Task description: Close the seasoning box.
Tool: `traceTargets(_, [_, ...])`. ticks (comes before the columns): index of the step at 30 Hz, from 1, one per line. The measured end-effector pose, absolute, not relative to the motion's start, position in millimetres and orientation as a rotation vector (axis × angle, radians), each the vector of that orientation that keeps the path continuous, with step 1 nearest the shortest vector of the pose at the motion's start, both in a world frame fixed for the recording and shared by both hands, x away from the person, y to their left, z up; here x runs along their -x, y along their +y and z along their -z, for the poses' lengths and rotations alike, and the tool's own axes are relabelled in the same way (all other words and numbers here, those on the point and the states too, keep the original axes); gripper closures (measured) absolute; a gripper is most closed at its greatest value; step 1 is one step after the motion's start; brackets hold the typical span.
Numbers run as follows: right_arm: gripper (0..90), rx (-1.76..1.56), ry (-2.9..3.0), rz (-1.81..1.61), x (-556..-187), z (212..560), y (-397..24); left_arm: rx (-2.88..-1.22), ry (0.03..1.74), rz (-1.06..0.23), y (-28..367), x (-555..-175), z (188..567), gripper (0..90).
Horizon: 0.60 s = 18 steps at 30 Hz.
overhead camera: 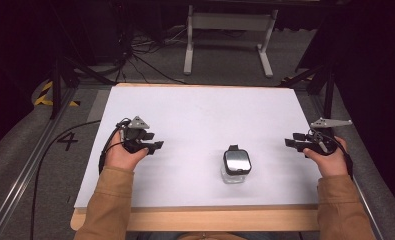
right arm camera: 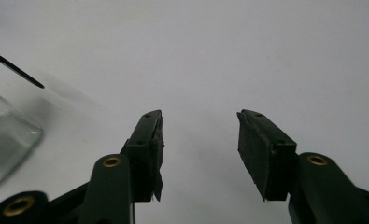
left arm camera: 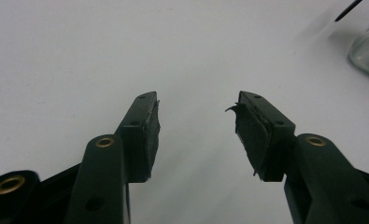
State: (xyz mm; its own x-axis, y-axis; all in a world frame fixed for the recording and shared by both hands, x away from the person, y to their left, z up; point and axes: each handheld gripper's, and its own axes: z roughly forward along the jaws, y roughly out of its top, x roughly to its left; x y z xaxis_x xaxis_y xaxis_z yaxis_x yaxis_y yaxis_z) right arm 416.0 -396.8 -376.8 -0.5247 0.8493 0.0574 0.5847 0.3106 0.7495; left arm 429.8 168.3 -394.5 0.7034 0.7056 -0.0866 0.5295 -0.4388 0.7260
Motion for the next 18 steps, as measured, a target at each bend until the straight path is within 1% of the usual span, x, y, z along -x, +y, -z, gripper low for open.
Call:
traceTargets(1, [49.5,-1.285,2.240,-1.050,-417.5,380.2,-398.2,-2.149,0.944,-0.290,169.6,-431.1,397.2,49.0])
traceTargets(6, [48.8,-1.258,2.264,-1.070,-425.0,396.4,-401.4,-2.138,1.011,-0.352,179.0,-438.4,412.0,44.9])
traceTargets(8, [48.8,-1.263,2.270,-1.051,-428.0,404.4,-402.1,-2.130,1.071,-0.301,183.7,-439.7,417.8,44.4])
traceTargets(11, [48.9,-1.267,2.270,-1.035,-430.6,413.5,-401.9,-2.112,1.109,-0.303,186.2,-442.0,424.4,43.3])
traceTargets(16, [48.9,-1.235,2.304,-1.011,-432.9,424.2,-398.7,-2.162,1.090,-0.366,188.1,-445.8,434.8,41.4])
traceTargets(18, [48.9,-1.228,2.299,-1.020,-432.5,424.7,-398.9,-2.160,1.079,-0.363,189.6,-446.5,439.5,41.1])
